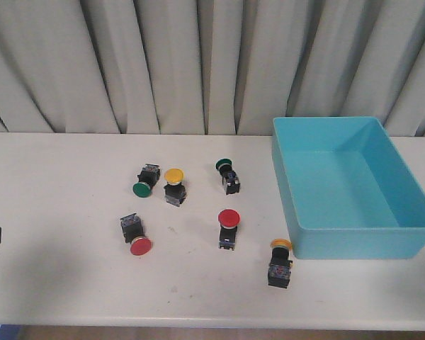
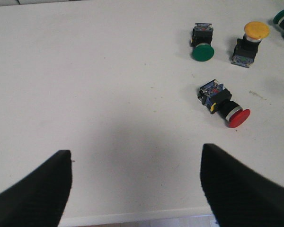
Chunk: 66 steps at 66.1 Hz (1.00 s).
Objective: Pick red and yellow buttons and place in box
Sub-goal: 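Reach the left gripper to the red button switch and grasp it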
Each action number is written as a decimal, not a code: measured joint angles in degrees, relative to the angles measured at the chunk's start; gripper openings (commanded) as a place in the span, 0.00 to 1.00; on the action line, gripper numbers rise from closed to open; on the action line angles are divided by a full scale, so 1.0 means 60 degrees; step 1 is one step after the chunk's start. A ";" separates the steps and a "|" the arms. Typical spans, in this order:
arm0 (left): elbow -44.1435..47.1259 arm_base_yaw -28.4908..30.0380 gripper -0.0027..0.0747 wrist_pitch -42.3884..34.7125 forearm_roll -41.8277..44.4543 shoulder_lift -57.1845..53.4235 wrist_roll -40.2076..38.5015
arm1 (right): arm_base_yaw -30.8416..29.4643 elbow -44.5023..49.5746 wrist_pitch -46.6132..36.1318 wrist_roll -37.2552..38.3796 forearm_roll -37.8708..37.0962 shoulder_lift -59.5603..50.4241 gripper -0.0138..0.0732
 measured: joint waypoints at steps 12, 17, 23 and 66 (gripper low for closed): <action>-0.0378 -0.0024 0.79 0.0783 -0.0045 0.0096 0.0493 | 0.0000 0.0000 0.0041 -0.0002 -0.0018 0.0000 0.81; -0.0664 -0.0226 0.77 0.1080 -0.0111 0.0202 0.0875 | 0.0000 0.0000 0.0041 -0.0010 -0.0018 0.0000 0.80; -0.0982 -0.0822 0.76 0.1179 -0.0174 0.0409 0.1339 | 0.0000 0.0000 0.0041 -0.0010 -0.0018 0.0000 0.80; -0.4115 -0.4690 0.76 0.0884 -0.0280 0.5361 0.3632 | 0.0000 0.0000 0.0207 -0.0010 -0.0018 0.0000 0.74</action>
